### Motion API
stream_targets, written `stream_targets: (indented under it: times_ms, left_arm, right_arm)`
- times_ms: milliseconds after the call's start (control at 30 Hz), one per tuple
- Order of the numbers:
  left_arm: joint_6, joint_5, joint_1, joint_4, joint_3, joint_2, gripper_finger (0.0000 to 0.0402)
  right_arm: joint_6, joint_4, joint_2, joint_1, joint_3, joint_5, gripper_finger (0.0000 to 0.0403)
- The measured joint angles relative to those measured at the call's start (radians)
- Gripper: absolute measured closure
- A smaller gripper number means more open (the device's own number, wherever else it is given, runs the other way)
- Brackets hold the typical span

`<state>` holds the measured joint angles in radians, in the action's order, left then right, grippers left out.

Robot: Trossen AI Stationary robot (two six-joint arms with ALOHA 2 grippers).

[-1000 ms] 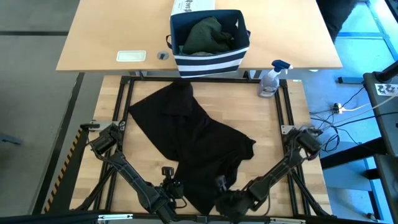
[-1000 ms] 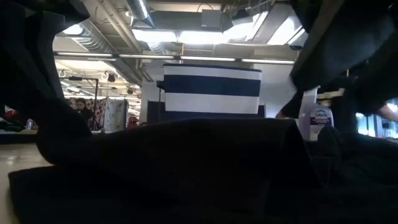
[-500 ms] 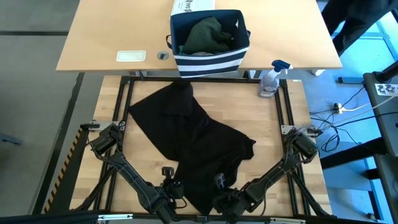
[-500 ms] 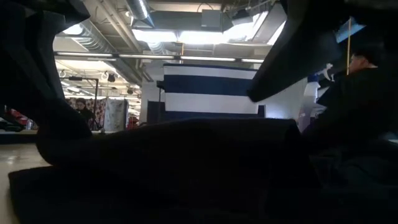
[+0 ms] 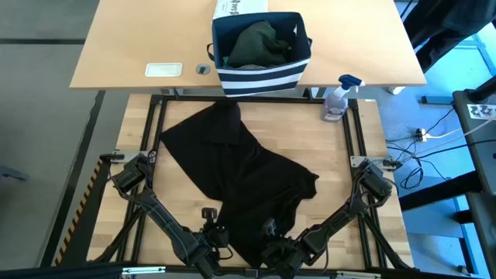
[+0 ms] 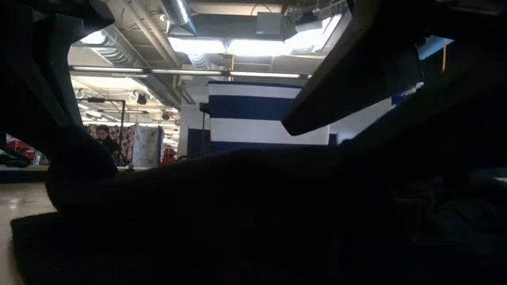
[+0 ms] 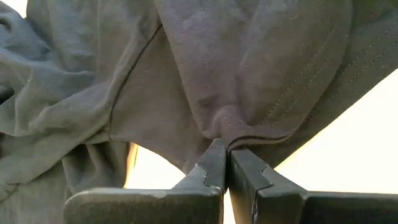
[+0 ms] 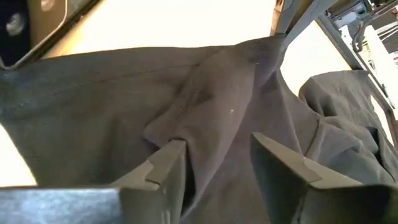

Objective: Fold Laundry from Bin
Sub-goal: Fold the black shirt

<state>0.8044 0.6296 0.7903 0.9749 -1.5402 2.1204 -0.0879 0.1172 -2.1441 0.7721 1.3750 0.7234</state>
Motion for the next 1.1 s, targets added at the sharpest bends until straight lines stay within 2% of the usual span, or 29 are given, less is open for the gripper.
stream_targets:
  times_ms: [233, 500, 800, 900, 1067, 1100]
  left_arm:
    - [0.000, 0.000, 0.000, 0.000, 0.000, 0.000, 0.0401]
    - [0.000, 0.000, 0.000, 0.000, 0.000, 0.000, 0.0401]
    - [0.000, 0.000, -0.001, 0.001, 0.000, 0.000, 0.0401]
    - [0.000, 0.000, -0.001, 0.001, 0.000, 0.000, 0.0401]
    - [-0.001, 0.000, -0.001, 0.001, 0.000, 0.000, 0.0401]
    - [-0.001, 0.000, -0.001, 0.002, 0.000, 0.000, 0.0401]
  right_arm:
    - [-0.042, 0.027, -0.026, 0.001, 0.001, -0.017, 0.0263]
    - [-0.081, -0.056, -0.036, 0.003, 0.000, -0.031, 0.0265]
    - [-0.096, -0.074, -0.036, 0.007, 0.000, 0.010, 0.0268]
    - [-0.095, -0.077, -0.036, 0.007, 0.000, 0.025, 0.0292]
    - [-0.068, -0.115, -0.036, 0.007, 0.000, -0.009, 0.0385]
    - [-0.067, -0.118, -0.036, 0.007, 0.000, -0.017, 0.0393]
